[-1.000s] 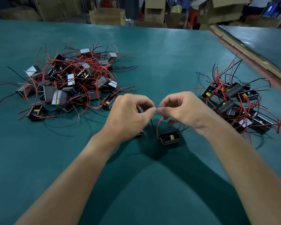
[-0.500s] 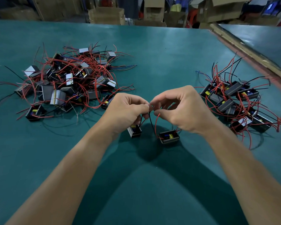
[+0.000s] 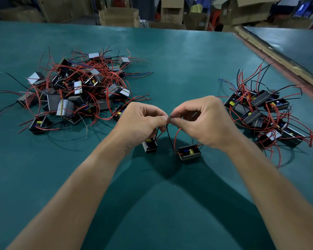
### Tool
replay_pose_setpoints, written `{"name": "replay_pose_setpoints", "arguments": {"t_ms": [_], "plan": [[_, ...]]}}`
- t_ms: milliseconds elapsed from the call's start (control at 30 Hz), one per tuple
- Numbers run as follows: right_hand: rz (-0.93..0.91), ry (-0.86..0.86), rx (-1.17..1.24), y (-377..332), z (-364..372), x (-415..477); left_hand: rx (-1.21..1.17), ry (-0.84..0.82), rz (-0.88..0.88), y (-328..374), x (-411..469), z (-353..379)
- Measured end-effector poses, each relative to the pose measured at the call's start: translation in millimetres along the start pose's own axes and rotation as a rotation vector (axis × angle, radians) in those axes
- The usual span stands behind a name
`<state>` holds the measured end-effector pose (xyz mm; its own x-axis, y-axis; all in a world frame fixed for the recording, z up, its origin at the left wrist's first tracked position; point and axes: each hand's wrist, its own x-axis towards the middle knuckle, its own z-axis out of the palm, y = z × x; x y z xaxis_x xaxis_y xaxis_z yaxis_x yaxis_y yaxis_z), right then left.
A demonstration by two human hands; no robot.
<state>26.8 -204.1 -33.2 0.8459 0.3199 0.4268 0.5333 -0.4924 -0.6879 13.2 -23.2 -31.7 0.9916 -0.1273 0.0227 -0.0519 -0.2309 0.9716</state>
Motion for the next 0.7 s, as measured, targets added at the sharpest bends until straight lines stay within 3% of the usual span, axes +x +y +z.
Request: {"name": "replay_pose_setpoints", "arguments": {"t_ms": [433, 700], "plan": [[0.135, -0.180, -0.164, -6, 2, 0, 0.225, 0.043, 0.223, -8, -1, -2], [0.572, -0.286, 0.215, -16, -2, 4, 0.467, 0.087, 0.460, -7, -7, 2]]}}
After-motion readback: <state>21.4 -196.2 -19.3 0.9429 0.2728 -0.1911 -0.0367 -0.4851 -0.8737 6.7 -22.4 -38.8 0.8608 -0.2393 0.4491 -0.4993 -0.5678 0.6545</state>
